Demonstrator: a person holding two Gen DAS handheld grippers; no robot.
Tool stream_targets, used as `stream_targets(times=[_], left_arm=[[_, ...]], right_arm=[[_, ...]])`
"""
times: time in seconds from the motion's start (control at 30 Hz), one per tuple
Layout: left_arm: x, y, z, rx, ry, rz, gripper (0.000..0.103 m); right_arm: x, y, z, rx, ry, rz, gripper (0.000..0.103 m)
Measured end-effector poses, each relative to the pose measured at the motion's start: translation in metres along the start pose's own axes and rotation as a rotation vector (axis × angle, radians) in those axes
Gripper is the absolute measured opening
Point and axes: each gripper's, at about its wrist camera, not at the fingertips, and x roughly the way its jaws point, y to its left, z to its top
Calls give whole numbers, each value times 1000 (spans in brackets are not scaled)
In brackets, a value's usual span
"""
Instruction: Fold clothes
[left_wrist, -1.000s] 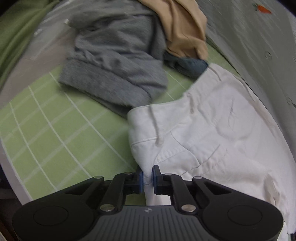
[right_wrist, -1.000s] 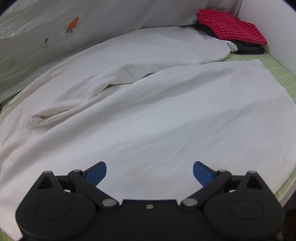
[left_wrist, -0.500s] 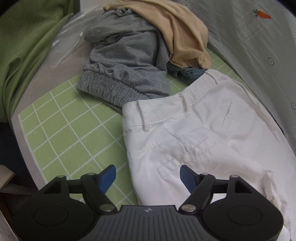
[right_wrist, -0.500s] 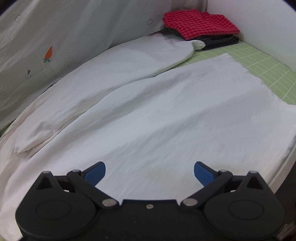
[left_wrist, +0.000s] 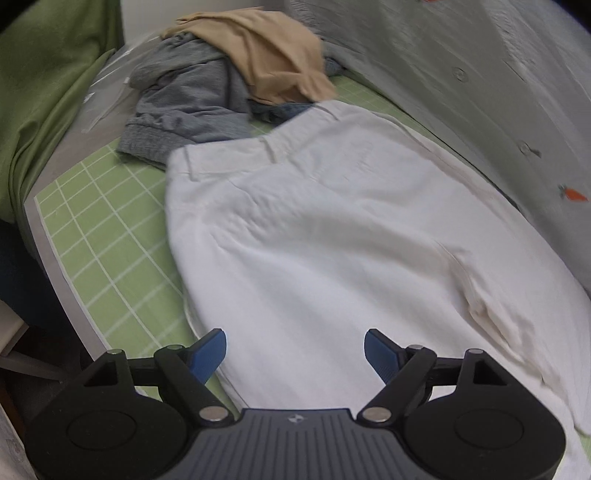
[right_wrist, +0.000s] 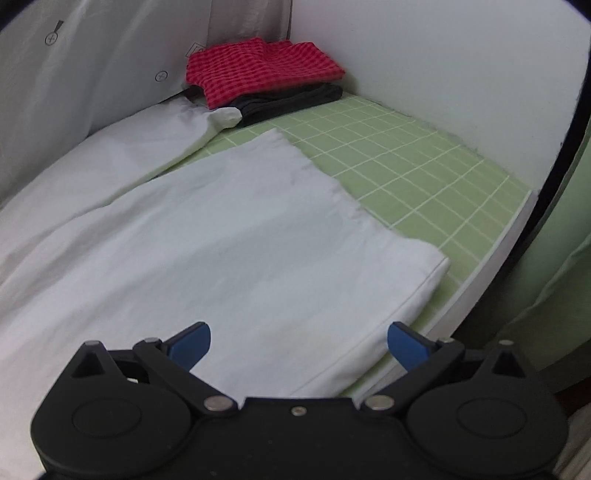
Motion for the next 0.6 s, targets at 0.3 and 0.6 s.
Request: stream_targets(times=[0.3, 0.6], left_arm=[[-16, -31, -47, 28, 14, 4, 83], [-21, -32, -59, -7, 20, 7, 83]], right_arm=[[34, -28, 7, -28, 60, 36, 103], [34, -22, 14, -47, 44, 44, 80]])
